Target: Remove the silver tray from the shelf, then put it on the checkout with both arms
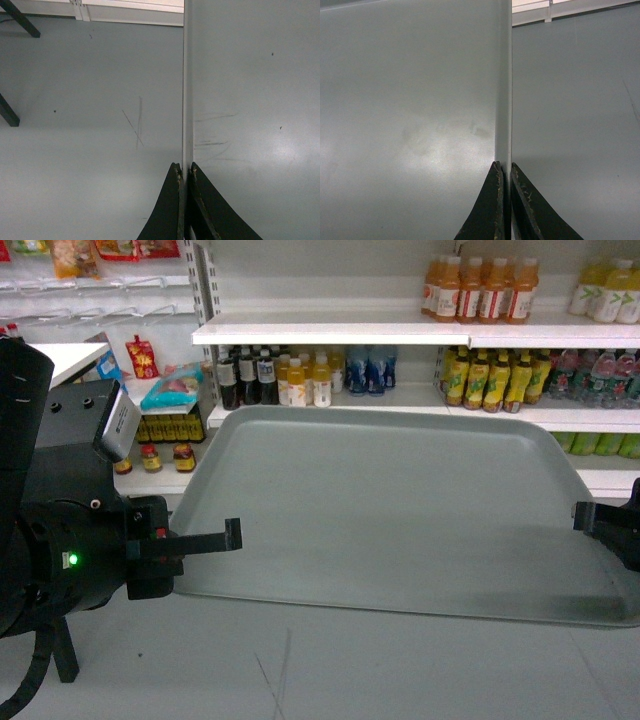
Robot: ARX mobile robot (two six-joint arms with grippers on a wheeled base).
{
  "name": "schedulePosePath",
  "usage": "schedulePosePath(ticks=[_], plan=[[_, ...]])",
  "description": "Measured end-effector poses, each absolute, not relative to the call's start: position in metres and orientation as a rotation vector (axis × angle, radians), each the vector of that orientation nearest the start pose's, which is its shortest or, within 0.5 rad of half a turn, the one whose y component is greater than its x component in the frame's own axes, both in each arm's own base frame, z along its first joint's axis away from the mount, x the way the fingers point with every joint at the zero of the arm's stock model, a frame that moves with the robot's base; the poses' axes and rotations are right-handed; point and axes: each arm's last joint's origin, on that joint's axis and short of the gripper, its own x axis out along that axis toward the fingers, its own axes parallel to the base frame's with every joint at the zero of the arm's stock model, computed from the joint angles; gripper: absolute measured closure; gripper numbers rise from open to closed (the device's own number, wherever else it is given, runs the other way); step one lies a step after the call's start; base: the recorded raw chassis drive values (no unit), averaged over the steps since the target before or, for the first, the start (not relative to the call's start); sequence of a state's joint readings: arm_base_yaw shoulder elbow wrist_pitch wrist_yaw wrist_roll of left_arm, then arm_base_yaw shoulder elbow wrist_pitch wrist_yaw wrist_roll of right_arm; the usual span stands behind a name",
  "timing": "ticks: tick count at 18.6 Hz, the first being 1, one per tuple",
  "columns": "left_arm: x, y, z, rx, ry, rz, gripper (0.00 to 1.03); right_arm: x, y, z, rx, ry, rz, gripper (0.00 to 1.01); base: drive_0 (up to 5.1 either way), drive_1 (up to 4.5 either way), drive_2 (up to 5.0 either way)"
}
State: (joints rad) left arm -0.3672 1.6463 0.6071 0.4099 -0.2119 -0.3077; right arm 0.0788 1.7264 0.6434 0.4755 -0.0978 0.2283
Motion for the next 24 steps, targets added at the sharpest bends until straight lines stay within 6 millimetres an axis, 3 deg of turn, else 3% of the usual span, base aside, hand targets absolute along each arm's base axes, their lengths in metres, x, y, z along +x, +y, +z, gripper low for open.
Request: schedulePosePath(ticks=[9,24], plan=[[0.2755,-0.1019,0.1309,-0.118,0.608,-0.061,1.01,0.3067,0.0244,0.1220,0.227,0.618,0.090,0.99,0.1,-4.20,4.4],[0.2760,-0.1002,0.1307,-0.119,0.610,-0.054,1.01,0.3068,0.0267,0.1225,0.226,0.613,0.098,0.99,-4.9,2.52,2.5]])
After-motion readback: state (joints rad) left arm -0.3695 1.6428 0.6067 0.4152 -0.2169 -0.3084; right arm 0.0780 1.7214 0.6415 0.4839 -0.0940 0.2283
